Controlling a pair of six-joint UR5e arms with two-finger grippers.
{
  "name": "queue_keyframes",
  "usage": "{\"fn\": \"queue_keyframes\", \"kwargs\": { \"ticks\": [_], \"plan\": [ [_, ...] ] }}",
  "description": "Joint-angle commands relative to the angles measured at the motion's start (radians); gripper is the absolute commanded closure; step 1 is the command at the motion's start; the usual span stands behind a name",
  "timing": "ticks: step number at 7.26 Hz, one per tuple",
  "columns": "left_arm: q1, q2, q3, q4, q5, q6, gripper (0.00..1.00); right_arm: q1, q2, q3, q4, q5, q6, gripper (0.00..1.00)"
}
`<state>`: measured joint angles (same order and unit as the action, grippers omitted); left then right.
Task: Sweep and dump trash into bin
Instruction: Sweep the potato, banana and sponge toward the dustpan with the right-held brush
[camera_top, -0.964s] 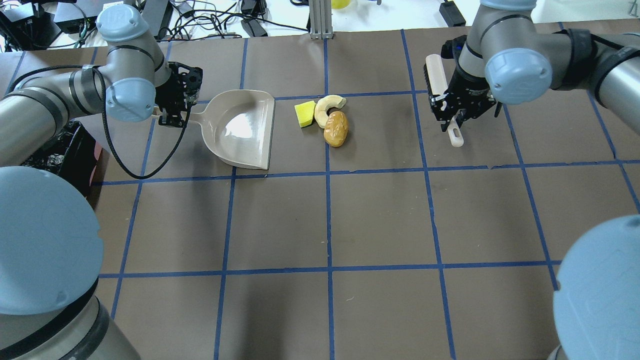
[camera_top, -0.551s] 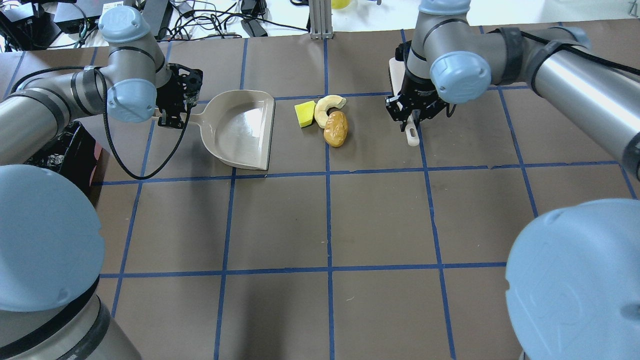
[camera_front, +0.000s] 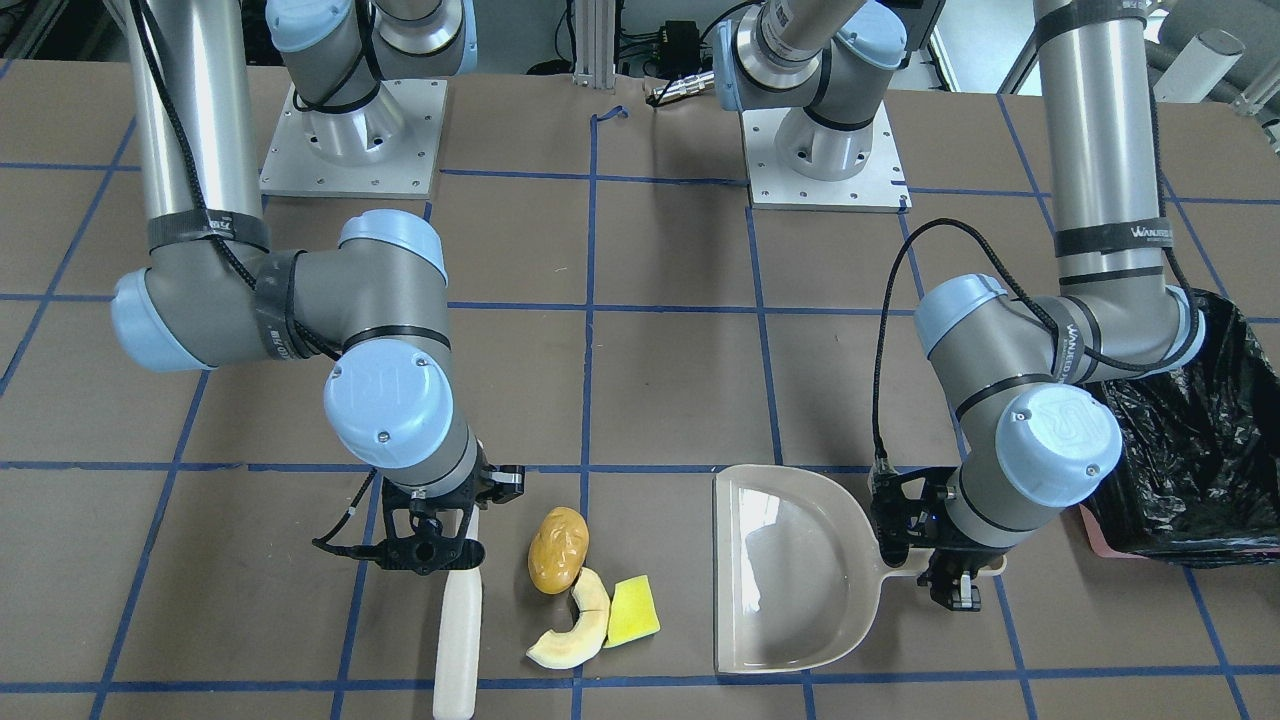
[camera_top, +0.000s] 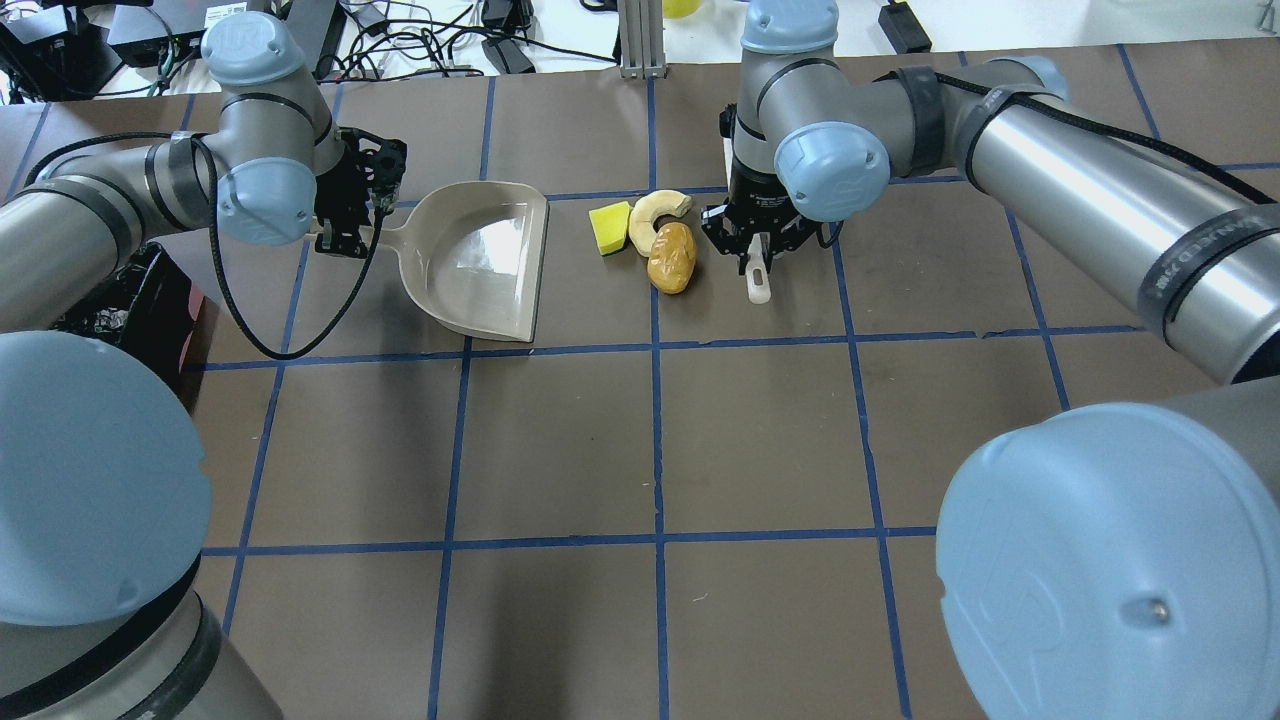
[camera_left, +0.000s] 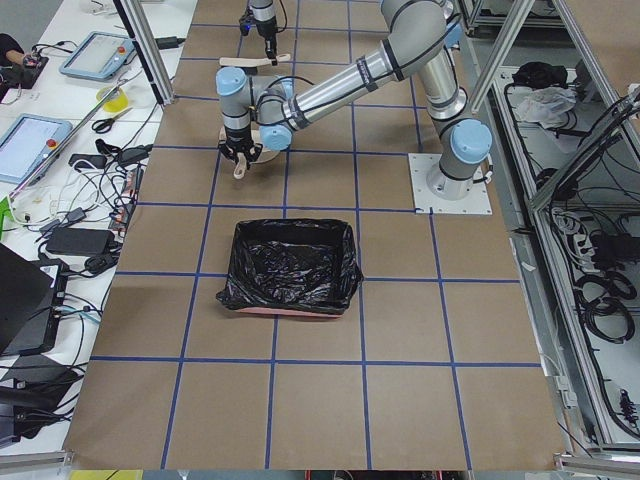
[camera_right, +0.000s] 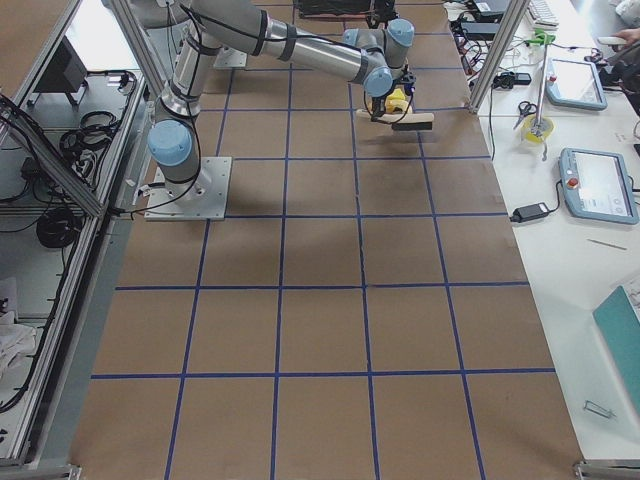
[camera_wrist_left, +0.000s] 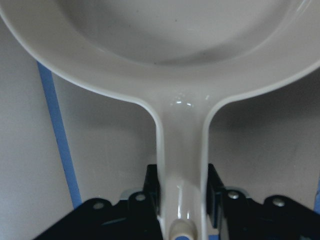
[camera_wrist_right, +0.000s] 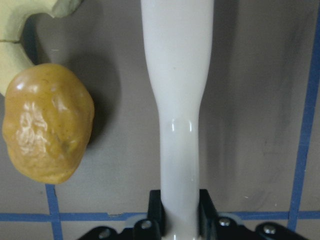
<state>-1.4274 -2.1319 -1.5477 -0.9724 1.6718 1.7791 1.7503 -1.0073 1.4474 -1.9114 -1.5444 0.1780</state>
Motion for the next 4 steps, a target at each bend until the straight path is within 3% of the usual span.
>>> {"fn": "queue_keyframes", "kwargs": {
  "ticks": [1,4],
  "plan": [
    [-0.001,-0.002,0.001,0.000,0.003,-0.001,1.00,0.034,0.013,-0.004,-0.002,0.001,0.037,1.00],
    [-0.001,0.000,0.001,0.000,0.003,-0.004,1.00,0.087,0.018,-0.004,0.000,0.010,0.125,1.00]
  ]
}}
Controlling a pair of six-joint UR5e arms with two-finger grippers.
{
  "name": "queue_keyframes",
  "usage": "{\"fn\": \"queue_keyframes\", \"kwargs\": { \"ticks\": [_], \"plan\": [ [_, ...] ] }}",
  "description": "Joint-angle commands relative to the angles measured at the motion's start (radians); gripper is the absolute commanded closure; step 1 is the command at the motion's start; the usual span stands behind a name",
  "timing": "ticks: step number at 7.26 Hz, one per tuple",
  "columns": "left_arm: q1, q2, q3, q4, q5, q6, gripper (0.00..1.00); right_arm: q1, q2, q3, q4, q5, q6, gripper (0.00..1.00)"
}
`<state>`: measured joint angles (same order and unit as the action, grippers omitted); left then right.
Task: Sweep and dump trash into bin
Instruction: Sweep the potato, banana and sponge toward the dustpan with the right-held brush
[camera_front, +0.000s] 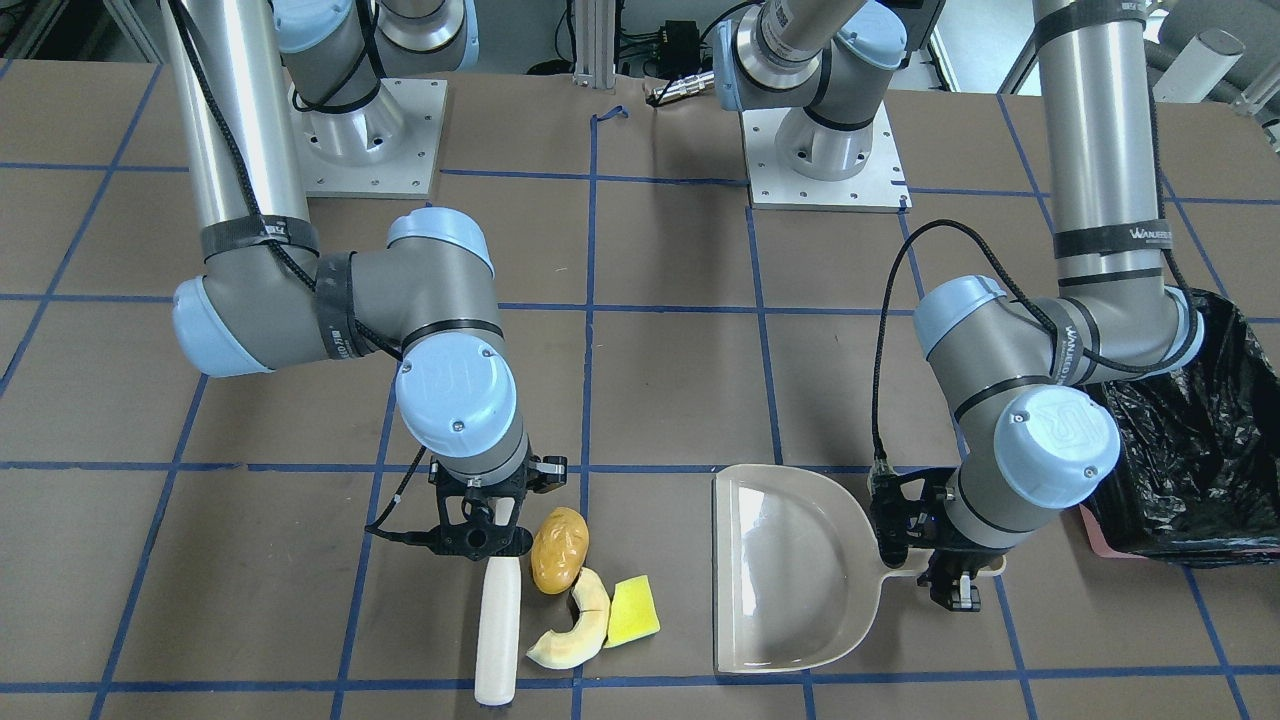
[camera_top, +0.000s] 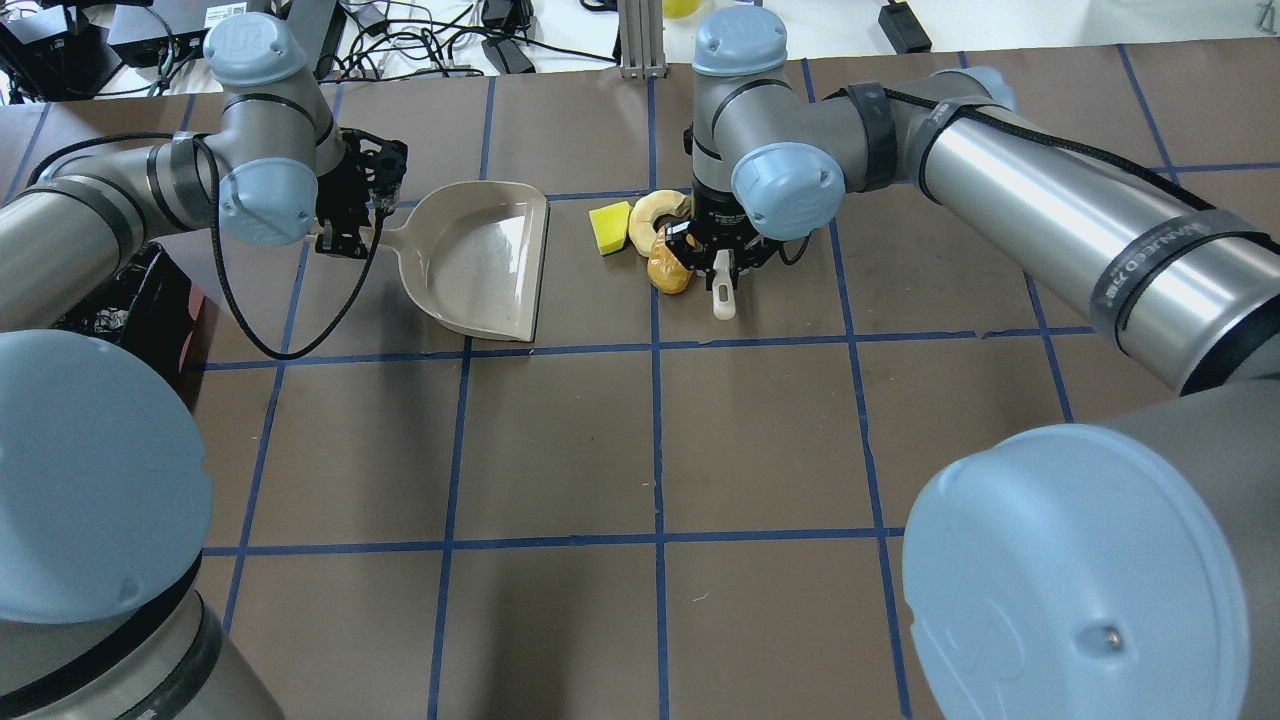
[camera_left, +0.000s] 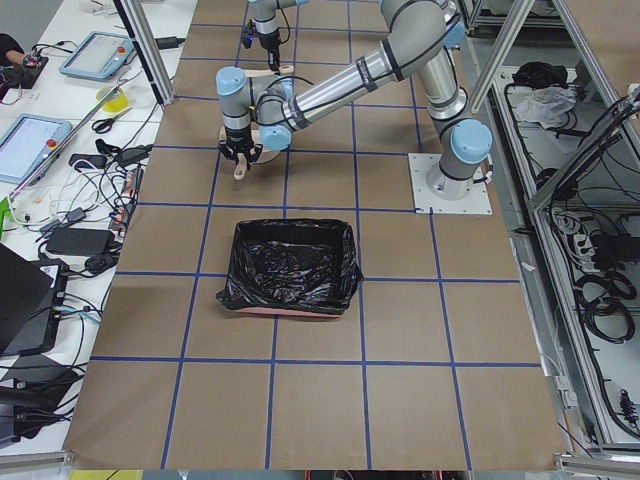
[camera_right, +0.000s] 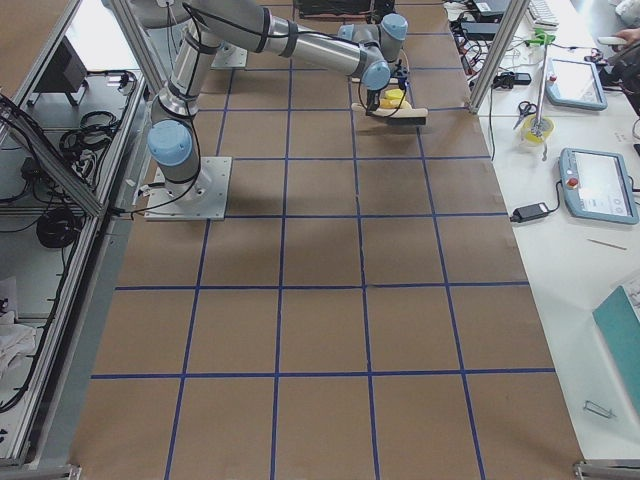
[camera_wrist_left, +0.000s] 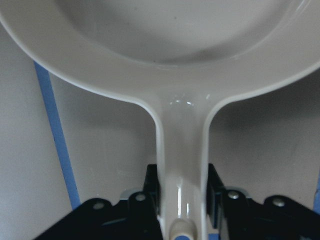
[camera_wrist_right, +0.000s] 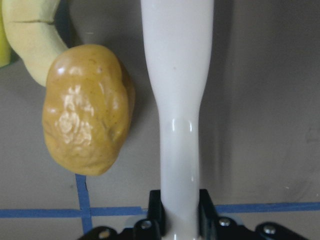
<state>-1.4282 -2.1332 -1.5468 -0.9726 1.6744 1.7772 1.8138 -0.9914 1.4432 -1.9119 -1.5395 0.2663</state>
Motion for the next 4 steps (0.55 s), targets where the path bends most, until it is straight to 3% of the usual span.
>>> {"fn": "queue_keyframes", "kwargs": {
  "ticks": [1,4],
  "plan": [
    [-0.001,0.003,0.002,0.000,0.002,-0.005,1.00,0.045,0.013,-0.007,-0.003,0.043,0.083,1.00],
    [-0.008,-0.001,0.008,-0.001,0.027,-0.013,1.00,0.120,0.059,-0.056,-0.009,0.050,0.187,1.00]
  ]
}}
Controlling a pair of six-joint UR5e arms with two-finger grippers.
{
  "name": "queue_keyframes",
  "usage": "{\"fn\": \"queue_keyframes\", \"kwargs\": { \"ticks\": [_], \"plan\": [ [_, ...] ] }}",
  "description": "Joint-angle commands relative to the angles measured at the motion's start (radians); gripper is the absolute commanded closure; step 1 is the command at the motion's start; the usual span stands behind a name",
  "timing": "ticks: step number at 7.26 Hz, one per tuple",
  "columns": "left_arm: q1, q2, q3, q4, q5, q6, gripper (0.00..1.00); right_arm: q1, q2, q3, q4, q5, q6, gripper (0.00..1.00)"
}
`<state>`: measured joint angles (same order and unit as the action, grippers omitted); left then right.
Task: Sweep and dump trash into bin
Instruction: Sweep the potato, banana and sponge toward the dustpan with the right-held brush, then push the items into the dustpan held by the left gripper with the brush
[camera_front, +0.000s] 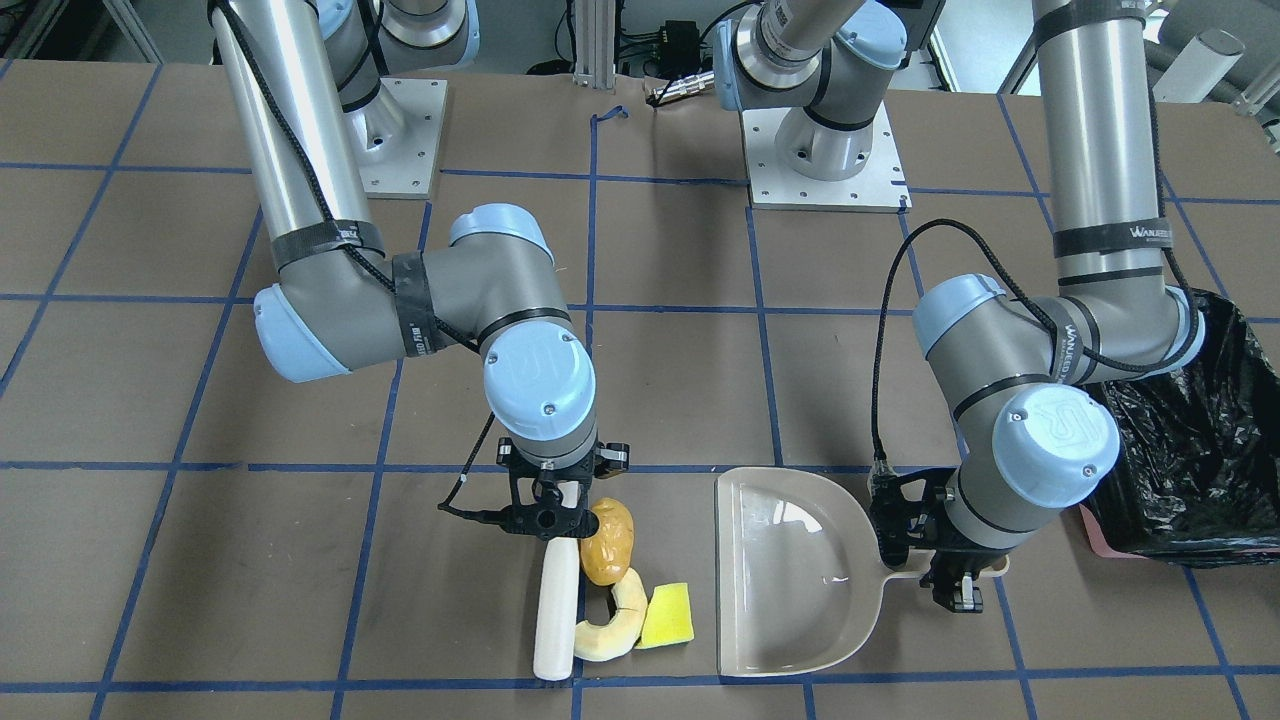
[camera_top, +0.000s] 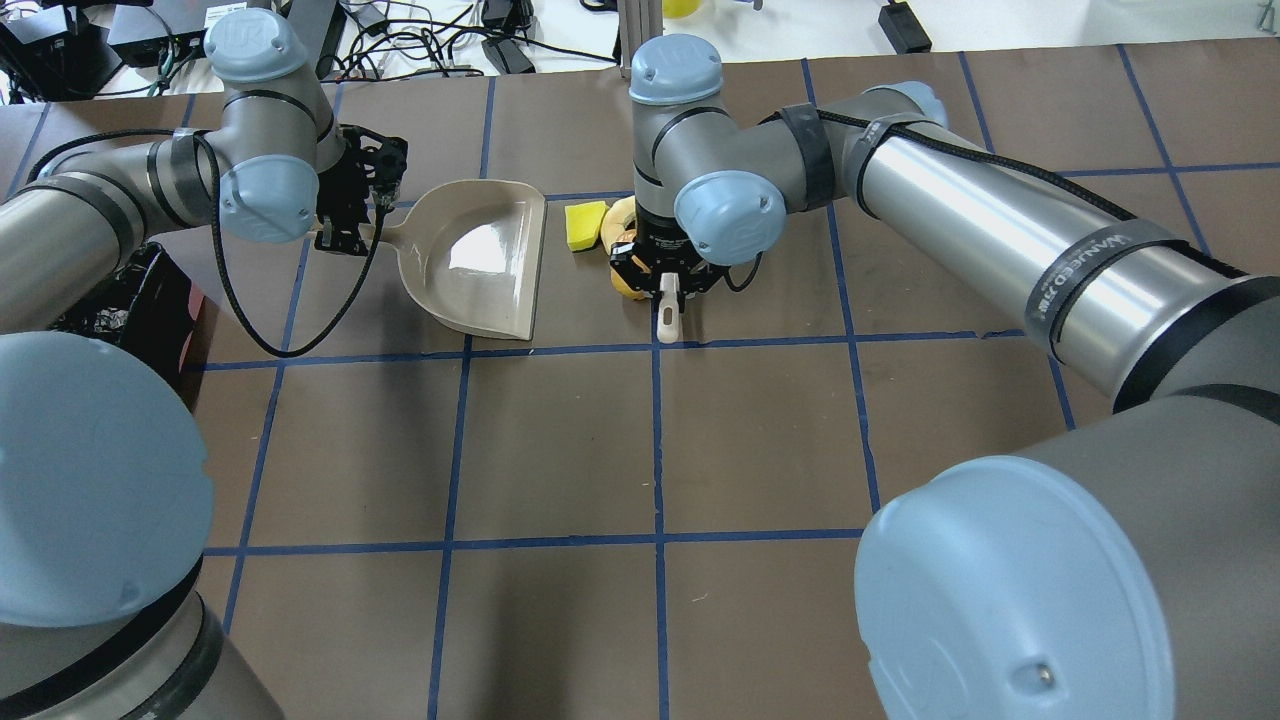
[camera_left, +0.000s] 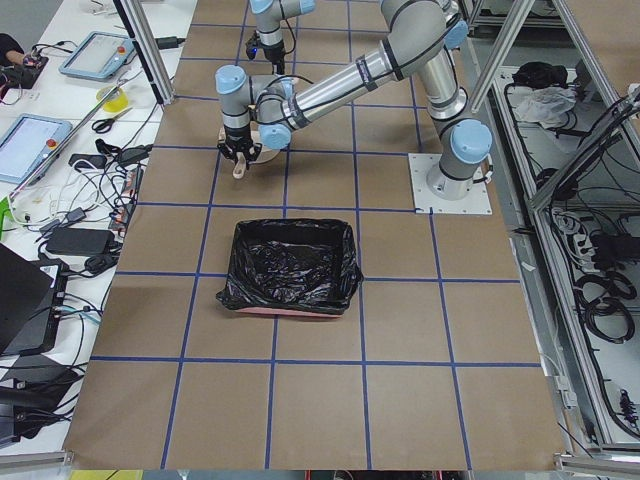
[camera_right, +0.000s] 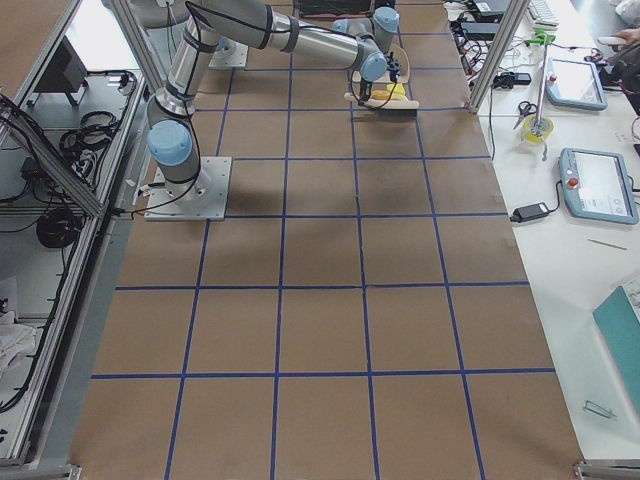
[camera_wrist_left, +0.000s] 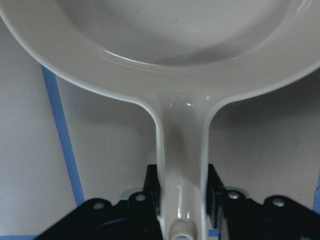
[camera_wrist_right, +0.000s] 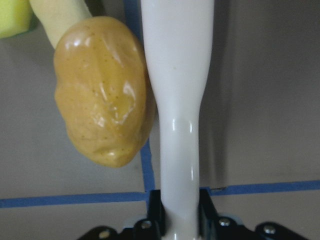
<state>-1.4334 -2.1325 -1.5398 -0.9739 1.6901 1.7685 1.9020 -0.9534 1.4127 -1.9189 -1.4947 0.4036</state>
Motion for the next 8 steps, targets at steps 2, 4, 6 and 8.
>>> {"fn": "queue_keyframes", "kwargs": {
  "ticks": [2,4,6,8],
  "plan": [
    [-0.004,0.000,0.001,0.000,0.011,-0.006,1.00,0.074,0.051,-0.086,-0.003,0.048,0.124,1.00],
    [-0.002,0.000,0.003,0.000,0.013,-0.007,1.00,0.107,0.076,-0.122,-0.003,0.068,0.173,1.00],
    [-0.004,0.000,0.003,0.000,0.013,-0.007,1.00,0.135,0.113,-0.170,-0.017,0.112,0.201,1.00],
    [-0.004,0.005,0.003,-0.003,0.013,-0.009,1.00,0.161,0.143,-0.216,-0.022,0.158,0.247,1.00]
  ]
}}
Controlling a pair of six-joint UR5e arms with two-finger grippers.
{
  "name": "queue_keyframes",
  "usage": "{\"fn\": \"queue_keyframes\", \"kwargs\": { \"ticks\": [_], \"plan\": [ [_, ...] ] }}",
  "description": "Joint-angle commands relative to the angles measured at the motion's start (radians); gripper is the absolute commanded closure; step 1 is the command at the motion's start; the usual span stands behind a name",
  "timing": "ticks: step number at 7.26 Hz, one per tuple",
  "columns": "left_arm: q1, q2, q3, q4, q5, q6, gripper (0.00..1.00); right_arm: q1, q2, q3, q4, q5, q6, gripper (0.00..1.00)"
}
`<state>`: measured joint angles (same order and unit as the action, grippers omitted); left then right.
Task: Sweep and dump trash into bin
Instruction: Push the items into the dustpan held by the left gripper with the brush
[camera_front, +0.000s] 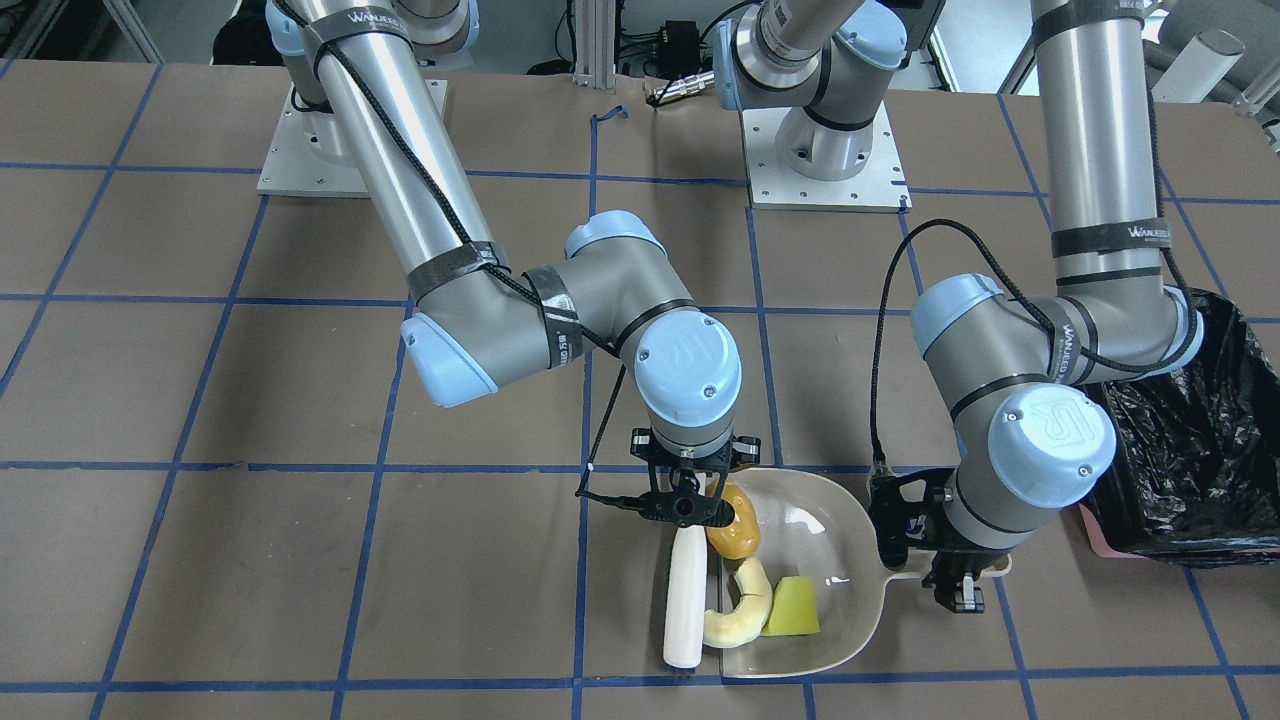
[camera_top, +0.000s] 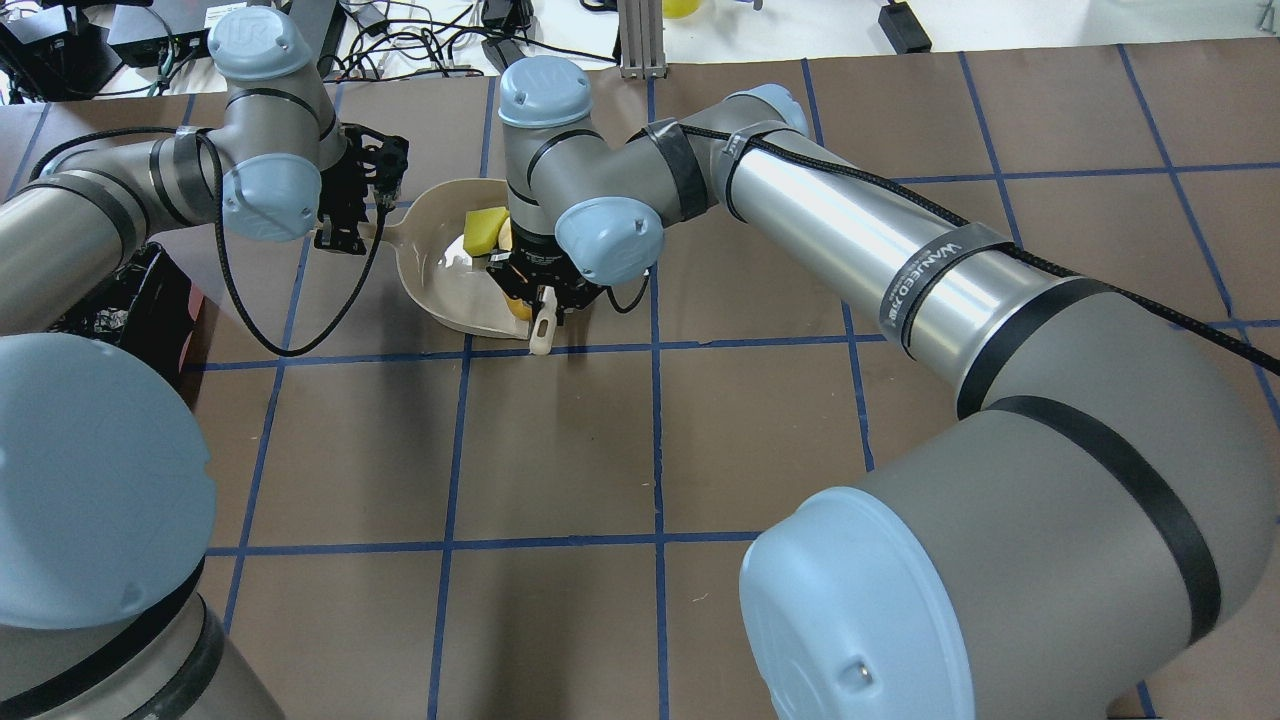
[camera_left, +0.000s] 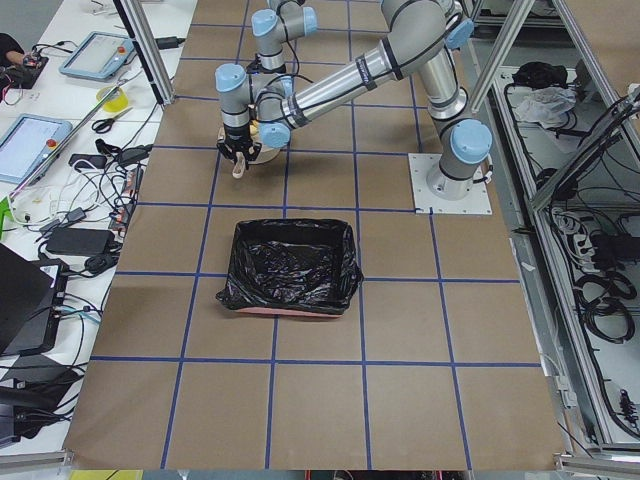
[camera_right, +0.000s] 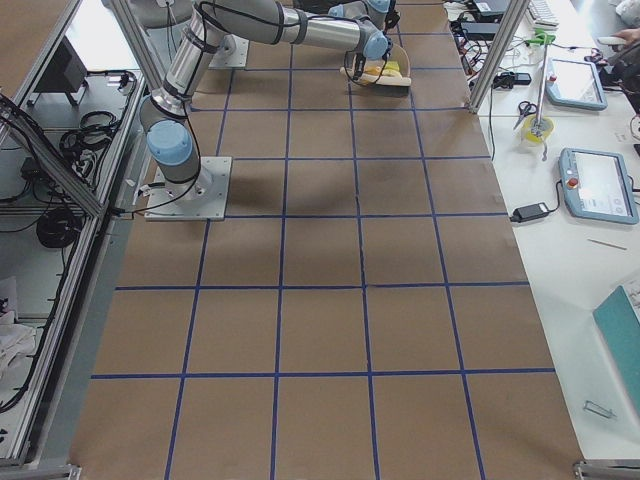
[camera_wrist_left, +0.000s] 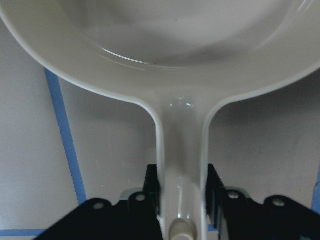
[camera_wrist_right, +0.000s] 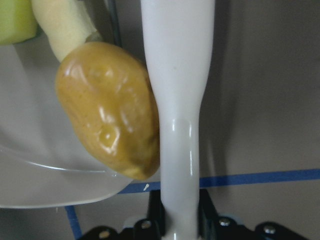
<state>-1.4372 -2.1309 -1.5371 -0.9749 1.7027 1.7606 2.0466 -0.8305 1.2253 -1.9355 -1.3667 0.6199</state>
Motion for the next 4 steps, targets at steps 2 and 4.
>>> {"fn": "queue_keyframes", "kwargs": {
  "ticks": [2,4],
  "plan": [
    [0.000,0.005,0.002,-0.002,0.003,-0.001,1.00,0.033,0.031,-0.044,-0.037,0.076,0.072,1.00],
    [0.000,0.006,0.000,-0.004,0.003,-0.001,1.00,0.061,0.031,-0.075,-0.051,0.133,0.128,1.00]
  ]
}}
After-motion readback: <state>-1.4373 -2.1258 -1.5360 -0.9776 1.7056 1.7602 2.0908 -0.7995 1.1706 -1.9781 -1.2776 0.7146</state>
